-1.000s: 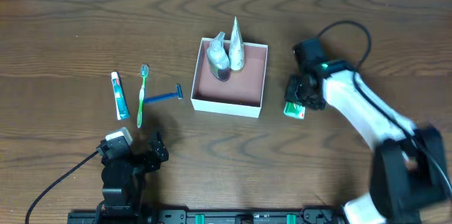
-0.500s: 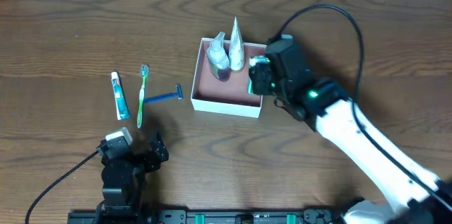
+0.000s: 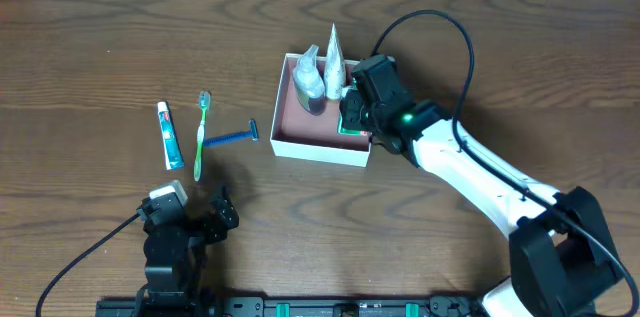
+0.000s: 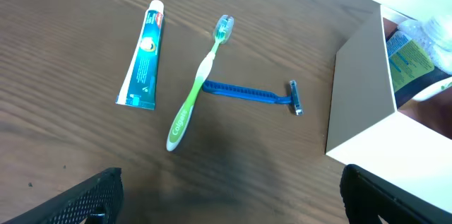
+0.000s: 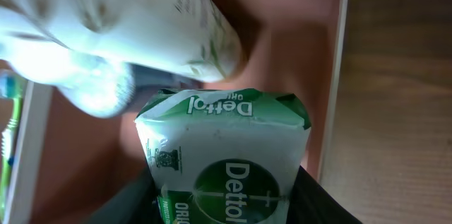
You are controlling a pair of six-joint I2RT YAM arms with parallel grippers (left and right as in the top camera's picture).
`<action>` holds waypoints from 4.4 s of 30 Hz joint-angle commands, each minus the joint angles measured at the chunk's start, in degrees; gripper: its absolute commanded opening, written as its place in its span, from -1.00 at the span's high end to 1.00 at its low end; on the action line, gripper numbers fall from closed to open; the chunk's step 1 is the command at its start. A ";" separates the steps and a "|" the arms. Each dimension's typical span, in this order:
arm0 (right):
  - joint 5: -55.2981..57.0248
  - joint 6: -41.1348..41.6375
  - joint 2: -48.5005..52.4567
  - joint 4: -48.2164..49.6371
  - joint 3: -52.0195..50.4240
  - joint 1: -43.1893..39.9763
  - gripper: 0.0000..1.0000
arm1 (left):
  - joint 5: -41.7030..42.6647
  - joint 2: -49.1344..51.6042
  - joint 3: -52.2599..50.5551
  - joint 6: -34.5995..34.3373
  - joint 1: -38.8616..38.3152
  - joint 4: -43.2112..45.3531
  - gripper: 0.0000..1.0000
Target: Pack container
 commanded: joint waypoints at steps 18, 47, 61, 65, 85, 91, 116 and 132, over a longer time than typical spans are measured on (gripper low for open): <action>0.90 -2.05 -13.38 -8.35 0.72 -4.39 -0.66 | -0.07 -0.04 -0.79 1.01 -0.13 0.02 -0.96; -1.95 -2.01 -21.46 -30.47 0.72 -34.99 -0.98 | 1.27 10.99 10.54 3.23 -0.15 -0.28 -0.96; -1.95 -2.01 -21.46 -30.47 0.72 -34.99 -0.98 | -0.42 65.75 49.33 12.39 11.45 -12.50 -0.96; -1.95 -2.01 -21.46 -30.47 0.72 -34.99 -0.99 | 0.57 75.60 51.80 12.41 15.21 -10.21 -0.96; -1.95 -2.01 -21.46 -30.47 0.72 -34.99 -0.99 | 1.42 102.03 51.80 19.91 19.89 3.96 -0.96; -1.95 -2.01 -21.46 -30.47 0.72 -34.99 -0.98 | 1.42 103.71 51.80 19.91 19.89 6.80 -0.64; -1.95 -2.01 -21.46 -30.47 0.72 -34.99 -0.99 | 1.49 107.51 51.76 20.90 19.87 7.21 0.56; -1.95 -2.01 -21.46 -30.47 0.72 -34.99 -0.99 | 23.39 84.21 51.76 17.31 16.98 -1.22 0.88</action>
